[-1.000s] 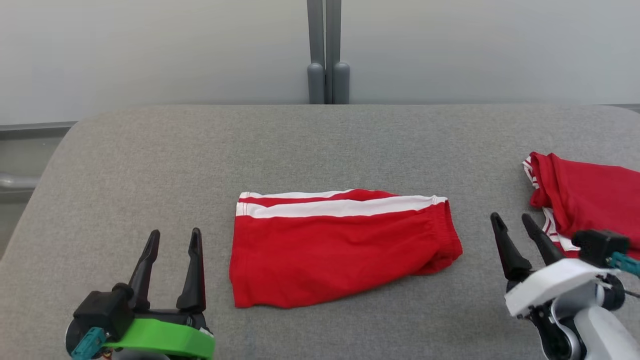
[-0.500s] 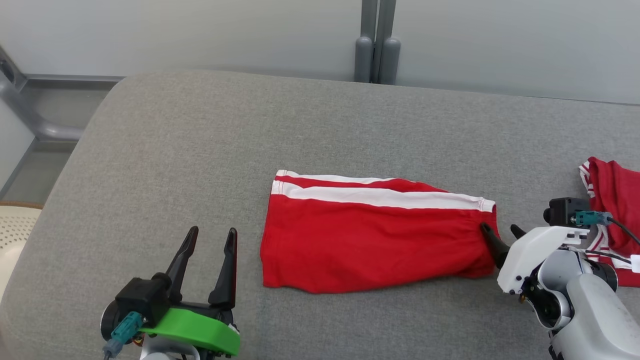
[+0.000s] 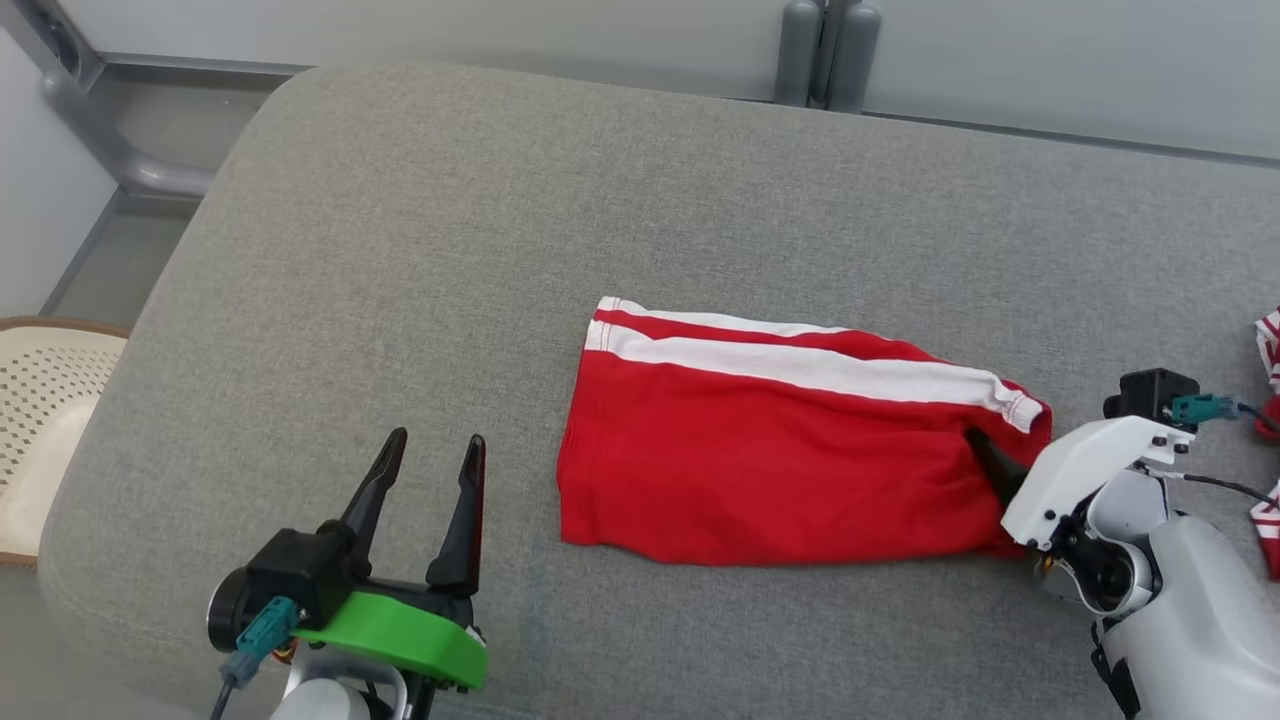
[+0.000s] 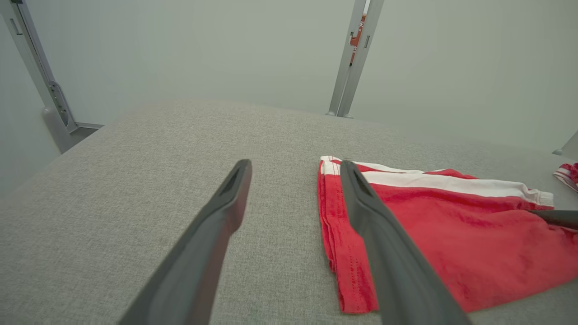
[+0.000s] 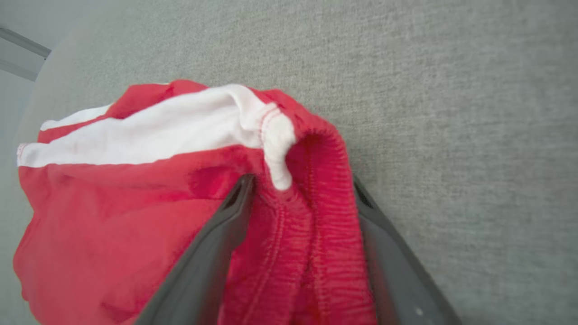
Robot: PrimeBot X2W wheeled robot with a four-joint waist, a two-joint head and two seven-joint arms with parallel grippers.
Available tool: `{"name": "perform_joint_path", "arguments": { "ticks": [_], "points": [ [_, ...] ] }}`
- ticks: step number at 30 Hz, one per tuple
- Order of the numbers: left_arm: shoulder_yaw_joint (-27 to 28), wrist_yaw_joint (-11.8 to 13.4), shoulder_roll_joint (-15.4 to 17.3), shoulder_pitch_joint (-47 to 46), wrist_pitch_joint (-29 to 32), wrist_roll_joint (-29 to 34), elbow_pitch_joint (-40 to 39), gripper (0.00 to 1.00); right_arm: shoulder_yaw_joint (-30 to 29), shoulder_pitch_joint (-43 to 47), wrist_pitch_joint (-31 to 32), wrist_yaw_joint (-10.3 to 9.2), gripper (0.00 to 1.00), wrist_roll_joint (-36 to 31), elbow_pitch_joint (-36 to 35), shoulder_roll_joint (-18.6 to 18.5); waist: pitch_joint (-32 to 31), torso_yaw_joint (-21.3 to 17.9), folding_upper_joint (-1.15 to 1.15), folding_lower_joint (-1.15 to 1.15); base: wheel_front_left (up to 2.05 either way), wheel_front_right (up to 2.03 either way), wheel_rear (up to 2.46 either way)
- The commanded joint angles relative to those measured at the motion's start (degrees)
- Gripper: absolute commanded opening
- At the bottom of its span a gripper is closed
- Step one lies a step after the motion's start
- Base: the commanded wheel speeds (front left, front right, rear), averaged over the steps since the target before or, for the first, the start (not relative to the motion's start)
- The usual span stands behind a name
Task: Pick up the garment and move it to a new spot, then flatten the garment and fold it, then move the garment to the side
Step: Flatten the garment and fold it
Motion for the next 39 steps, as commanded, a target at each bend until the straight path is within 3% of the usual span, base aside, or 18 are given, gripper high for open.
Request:
{"name": "perform_joint_path", "arguments": {
  "ticks": [1, 2, 3, 4, 12, 21, 24, 28, 32, 35, 39],
  "points": [
    [0.0, 0.1, 0.4, -0.9, -0.1, 0.3, 0.1, 1.0, 1.3, 0.2, 1.1, 0.0, 0.66, 1.1, 1.6, 1.3, 0.5, 0.6, 0.0, 0.0, 0.0, 0.0, 0.0],
    [-0.1, 0.1, 0.4, -1.0, 0.0, 0.4, 0.2, 1.0, 2.1, -0.3, 1.3, 0.01, 0.38, 1.8, 2.0, 1.6, 0.5, 0.6, 0.0, 0.0, 0.0, 0.0, 0.0],
    [-0.1, 0.2, 0.4, -1.0, 0.1, 0.4, 0.2, 1.0, 2.7, -0.7, 1.3, 0.01, 0.38, 2.1, 2.3, 1.5, 0.4, 0.6, 0.0, 0.0, 0.0, 0.0, 0.0],
    [-0.2, 0.2, 0.4, -1.0, 0.2, 0.4, 0.3, 1.0, 3.4, -1.0, 1.1, 0.0, 0.0, 2.6, 2.5, 1.5, 0.1, 0.6, 0.0, 0.0, 0.0, 0.0, 0.0],
    [-0.4, 0.3, 0.4, 0.6, 0.3, -0.5, 0.7, 1.0, 7.0, -0.9, -2.2, 0.0, 0.0, 6.7, 0.8, -2.2, -3.2, -1.4, 0.0, 0.0, 0.0, 0.0, 0.0],
    [-0.6, 0.5, -0.2, 1.9, 0.1, -1.2, 1.6, 1.0, 6.6, 2.1, 3.0, 0.0, 0.0, 9.1, -4.5, -11.7, -6.7, -5.9, 0.0, 0.0, 0.0, 0.0, 0.0],
    [-1.0, 0.4, -0.6, 1.8, 0.1, -1.3, 1.9, 1.0, 5.7, 3.1, 4.7, 0.0, 0.0, 10.2, -7.4, -12.7, -7.1, -6.1, 0.0, 0.0, 0.0, 0.0, 0.0],
    [-1.6, 0.0, -0.6, 1.9, 0.4, -1.5, 2.4, 1.0, 3.7, 3.6, 6.5, 0.0, 0.0, 13.6, -10.8, -9.3, -7.5, -5.2, 0.0, 0.0, 0.0, 0.0, 0.0],
    [-2.0, -0.2, -0.7, 1.2, 0.6, -1.7, 2.9, 1.0, 1.5, 3.2, 8.6, 0.0, 0.0, 18.2, -13.0, -3.4, -7.5, -2.9, 0.0, 0.0, 0.0, 0.0, 0.0],
    [-2.2, -0.3, -1.1, 0.8, 0.7, -1.8, 3.3, 1.0, -0.4, 2.2, 9.9, 0.0, 0.0, 21.4, -12.3, 1.8, -7.0, -0.7, 0.0, 0.0, 0.0, 0.0, 0.0],
    [-3.0, -0.5, -1.4, 0.1, 0.8, -1.5, 4.0, 1.0, -1.9, 0.4, 10.7, 0.0, 0.0, 24.2, -9.3, 4.8, -5.8, 2.2, 0.0, 0.0, 0.0, 0.0, 0.0]
  ]
}}
